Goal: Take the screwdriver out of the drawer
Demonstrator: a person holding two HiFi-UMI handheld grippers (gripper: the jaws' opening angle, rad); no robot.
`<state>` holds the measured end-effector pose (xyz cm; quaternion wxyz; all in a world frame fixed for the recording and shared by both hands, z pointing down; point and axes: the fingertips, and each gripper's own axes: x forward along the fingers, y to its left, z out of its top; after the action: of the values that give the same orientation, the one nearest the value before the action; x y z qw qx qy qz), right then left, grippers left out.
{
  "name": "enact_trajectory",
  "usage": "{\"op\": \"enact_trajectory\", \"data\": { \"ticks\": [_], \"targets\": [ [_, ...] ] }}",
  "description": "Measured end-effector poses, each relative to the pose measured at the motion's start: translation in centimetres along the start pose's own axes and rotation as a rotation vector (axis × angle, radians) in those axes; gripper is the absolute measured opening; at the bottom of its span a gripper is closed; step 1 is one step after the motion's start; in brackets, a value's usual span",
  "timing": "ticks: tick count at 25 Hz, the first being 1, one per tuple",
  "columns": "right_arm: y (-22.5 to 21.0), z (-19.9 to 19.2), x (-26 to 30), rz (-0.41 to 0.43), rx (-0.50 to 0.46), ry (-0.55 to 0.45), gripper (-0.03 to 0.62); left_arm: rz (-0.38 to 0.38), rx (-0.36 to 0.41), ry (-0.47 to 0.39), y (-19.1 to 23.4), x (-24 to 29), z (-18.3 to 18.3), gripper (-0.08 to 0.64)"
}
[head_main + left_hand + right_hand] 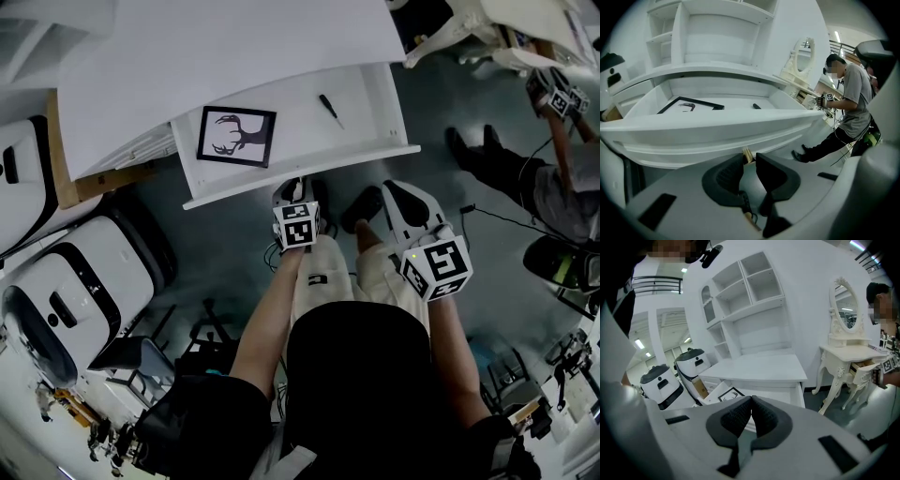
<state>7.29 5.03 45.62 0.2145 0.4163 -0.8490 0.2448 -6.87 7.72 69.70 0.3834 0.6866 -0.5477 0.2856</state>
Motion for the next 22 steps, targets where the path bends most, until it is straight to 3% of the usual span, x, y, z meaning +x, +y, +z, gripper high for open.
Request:
{"op": "enact_trajectory", "data": {
  "ticks": [9, 13, 22],
  "targets": [
    [1.0, 0.9, -0.1, 0.006, -0.003, -0.014, 0.018, -0.055, 0.056, 0.007, -1.7, -4.1, -0.7, 0.064],
    [1.4, 1.2, -0.1, 0.006, -0.003, -0.022, 0.018, -0.078, 0.087, -0.031, -2.4, -6.7, 1.3, 0.049],
    [2.5, 1.4, 0.6, -0.021, 0.0, -0.01, 0.018, -0.114, 0.064, -0.143, -1.7, -10.5, 6.4, 0.034]
  ]
}}
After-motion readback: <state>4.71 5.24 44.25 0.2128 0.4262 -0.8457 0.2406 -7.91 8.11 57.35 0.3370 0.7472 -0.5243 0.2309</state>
